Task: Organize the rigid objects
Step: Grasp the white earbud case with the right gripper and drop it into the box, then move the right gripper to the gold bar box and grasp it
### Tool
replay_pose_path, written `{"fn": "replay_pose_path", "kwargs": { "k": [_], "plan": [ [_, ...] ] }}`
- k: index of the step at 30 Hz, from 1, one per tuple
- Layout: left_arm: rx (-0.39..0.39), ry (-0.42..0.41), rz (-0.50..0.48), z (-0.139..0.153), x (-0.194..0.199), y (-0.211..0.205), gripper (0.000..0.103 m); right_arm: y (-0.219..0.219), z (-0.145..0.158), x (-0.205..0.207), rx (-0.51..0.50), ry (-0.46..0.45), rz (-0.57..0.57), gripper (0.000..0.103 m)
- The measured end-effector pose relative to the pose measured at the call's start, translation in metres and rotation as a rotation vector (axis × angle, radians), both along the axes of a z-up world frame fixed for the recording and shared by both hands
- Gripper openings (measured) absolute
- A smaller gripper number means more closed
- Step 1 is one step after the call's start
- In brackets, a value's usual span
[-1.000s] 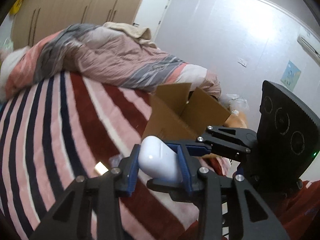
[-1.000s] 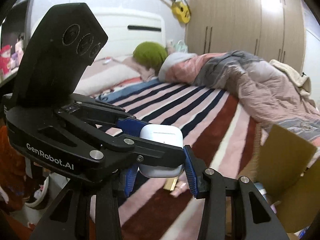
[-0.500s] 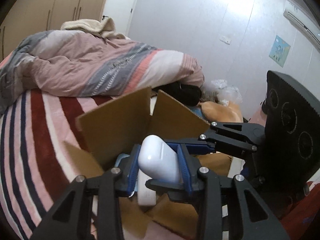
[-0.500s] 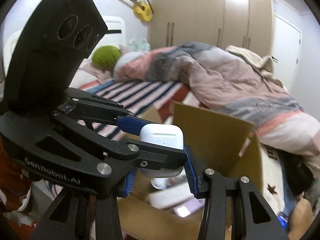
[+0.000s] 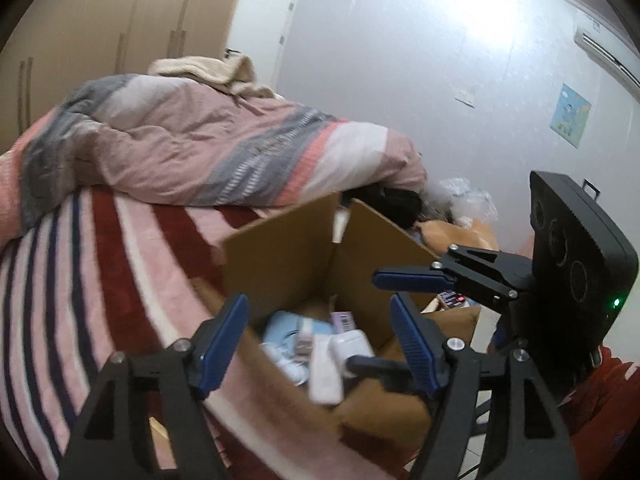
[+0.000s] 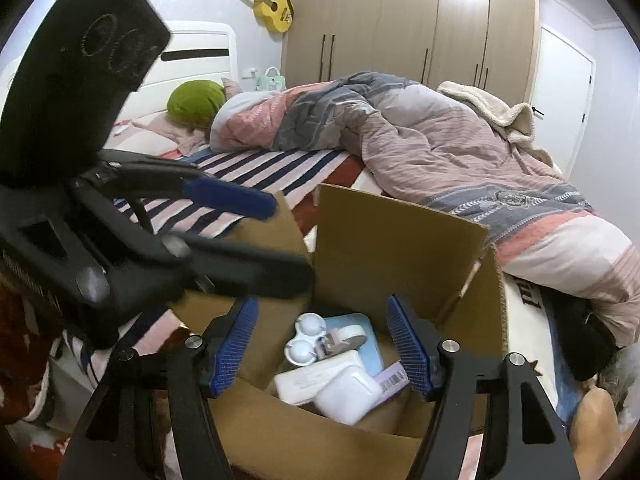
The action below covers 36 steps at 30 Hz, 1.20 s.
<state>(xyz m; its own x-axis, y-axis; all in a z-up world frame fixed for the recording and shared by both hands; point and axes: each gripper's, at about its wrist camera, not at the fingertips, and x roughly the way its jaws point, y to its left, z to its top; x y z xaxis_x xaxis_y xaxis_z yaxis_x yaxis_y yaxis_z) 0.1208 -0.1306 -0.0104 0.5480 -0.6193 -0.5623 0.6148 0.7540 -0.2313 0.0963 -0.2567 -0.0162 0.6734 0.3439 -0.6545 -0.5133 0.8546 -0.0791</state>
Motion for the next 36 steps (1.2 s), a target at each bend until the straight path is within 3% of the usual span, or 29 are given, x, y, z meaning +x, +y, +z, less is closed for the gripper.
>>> {"fn": "replay_pose_path", "kwargs": {
  "k": [9, 18, 21, 28, 34, 36],
  "plan": [
    [-0.007, -0.034, 0.197, -0.003, -0.030, 0.107, 0.075, 0.071, 0.010, -0.020, 0.041, 0.004, 0.167, 0.063],
    [-0.035, 0.009, 0.335, -0.052, -0.042, 0.195, 0.075, 0.173, -0.040, -0.021, -0.002, 0.138, 0.327, 0.063],
    [-0.046, 0.026, 0.352, -0.072, -0.044, 0.214, 0.075, 0.191, -0.072, -0.010, -0.032, 0.206, 0.320, 0.062],
    [-0.082, 0.077, 0.337, -0.107, -0.042, 0.229, 0.075, 0.194, -0.138, 0.031, -0.128, 0.314, 0.202, 0.045],
    [-0.095, 0.087, 0.327, -0.114, -0.040, 0.230, 0.075, 0.197, -0.145, 0.037, -0.175, 0.277, 0.164, 0.041],
    [-0.098, 0.084, 0.324, -0.113, -0.040, 0.230, 0.075, 0.200, -0.148, 0.040, -0.216, 0.265, 0.132, 0.035]
  ]
}}
